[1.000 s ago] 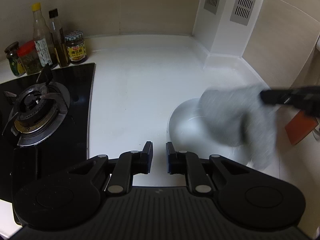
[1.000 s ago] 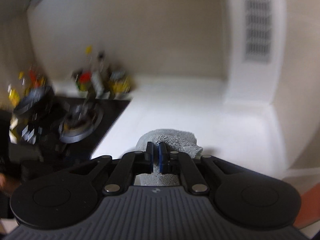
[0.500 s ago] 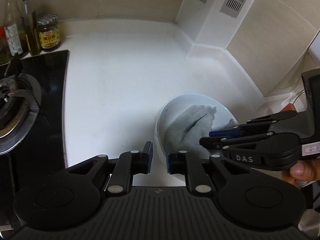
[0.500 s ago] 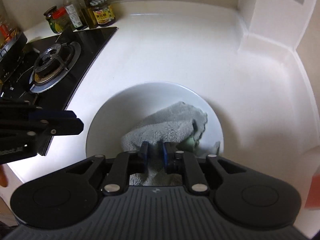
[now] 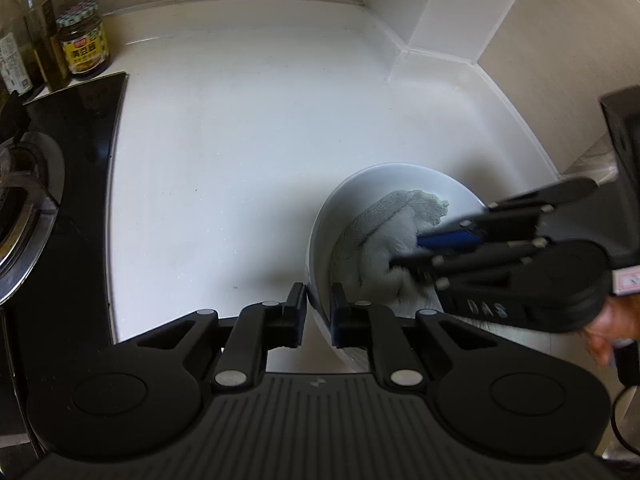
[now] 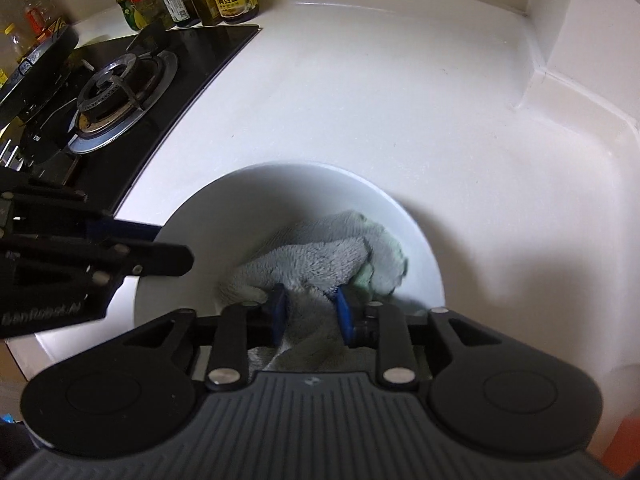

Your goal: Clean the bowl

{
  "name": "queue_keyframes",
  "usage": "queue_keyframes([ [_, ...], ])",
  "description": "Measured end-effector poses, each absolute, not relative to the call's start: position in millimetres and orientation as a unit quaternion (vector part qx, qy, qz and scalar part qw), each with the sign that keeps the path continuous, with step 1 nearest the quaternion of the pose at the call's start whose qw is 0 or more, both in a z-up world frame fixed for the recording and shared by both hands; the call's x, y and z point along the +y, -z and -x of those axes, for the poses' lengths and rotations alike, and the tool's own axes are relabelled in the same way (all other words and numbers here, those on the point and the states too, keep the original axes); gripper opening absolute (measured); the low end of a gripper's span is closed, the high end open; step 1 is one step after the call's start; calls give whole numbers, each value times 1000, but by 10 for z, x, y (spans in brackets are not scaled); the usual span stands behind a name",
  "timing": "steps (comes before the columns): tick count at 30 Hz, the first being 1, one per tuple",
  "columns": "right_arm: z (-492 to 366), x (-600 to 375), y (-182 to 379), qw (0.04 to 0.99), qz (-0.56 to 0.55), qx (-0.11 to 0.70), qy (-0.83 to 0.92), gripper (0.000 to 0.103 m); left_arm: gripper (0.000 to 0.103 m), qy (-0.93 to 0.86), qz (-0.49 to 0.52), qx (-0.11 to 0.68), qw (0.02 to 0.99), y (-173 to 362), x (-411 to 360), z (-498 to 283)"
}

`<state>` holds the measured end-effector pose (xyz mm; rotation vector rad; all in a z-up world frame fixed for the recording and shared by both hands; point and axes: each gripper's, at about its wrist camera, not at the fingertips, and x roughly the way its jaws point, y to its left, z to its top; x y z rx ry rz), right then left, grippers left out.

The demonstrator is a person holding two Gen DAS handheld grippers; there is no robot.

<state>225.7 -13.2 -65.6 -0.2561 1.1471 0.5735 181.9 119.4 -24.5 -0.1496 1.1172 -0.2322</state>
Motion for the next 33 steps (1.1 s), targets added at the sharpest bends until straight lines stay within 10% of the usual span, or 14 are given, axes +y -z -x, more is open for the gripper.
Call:
queue_keyframes([
  [17,-2157,260,700,719,310,536,-315,8,7,134,75,523,838,230,1312,-1851],
  [33,-2142,49,365,742,254,512,-350,8,6,140,72,522,838,231,1275,-1859],
])
